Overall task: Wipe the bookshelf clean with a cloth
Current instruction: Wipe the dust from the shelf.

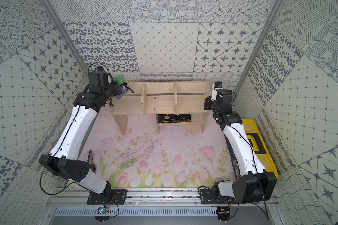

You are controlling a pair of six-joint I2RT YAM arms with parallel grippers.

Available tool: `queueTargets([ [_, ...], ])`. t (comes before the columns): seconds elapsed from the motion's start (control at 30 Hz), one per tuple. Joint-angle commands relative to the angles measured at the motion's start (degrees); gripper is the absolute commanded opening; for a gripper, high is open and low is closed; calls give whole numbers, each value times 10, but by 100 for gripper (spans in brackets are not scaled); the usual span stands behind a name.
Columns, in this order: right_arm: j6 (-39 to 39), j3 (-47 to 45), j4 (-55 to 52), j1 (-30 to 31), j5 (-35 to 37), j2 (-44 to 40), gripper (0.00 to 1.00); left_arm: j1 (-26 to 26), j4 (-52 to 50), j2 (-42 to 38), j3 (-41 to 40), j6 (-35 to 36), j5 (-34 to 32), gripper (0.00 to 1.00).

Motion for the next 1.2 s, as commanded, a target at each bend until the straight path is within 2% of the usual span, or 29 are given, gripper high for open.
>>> queueTargets([
  [0.0, 79, -21, -15, 32, -147, 1, 0, 2, -6, 49, 50, -35, 81, 0],
  [0.07, 80, -24, -11, 32, -148, 3, 0, -3, -2, 73, 82, -57, 139, 0],
  [0.13, 80, -24, -11, 32, -145, 5, 0, -24, 9, 85, 103, -60, 160, 0],
  [0.3, 80, -20, -12, 32, -145, 9, 0, -77, 37, 83, 103, -38, 155, 0],
  [0.47, 80, -21, -12, 32, -145, 8, 0, -110, 21, 85, 107, -2, 166, 0],
  [0.63, 80, -21, -12, 32, -143, 4, 0, -127, -14, 72, 96, 53, 124, 0],
  [0.7, 79, -21, -13, 32, -140, 0, 0, -128, -27, 47, 61, 69, 115, 0],
  [0.87, 79, -21, -13, 32, -139, -3, 0, -128, -28, -43, -76, 122, 141, 0],
  [1.03, 80, -22, -14, 32, -139, -4, 0, -129, -53, -120, -165, 140, 194, 0],
  [1.1, 80, -24, -14, 32, -136, -9, 0, -129, -59, -150, -193, 144, 174, 0],
  [1.17, 80, -25, -13, 32, -138, -11, 0, -127, -56, -172, -212, 151, 125, 0],
])
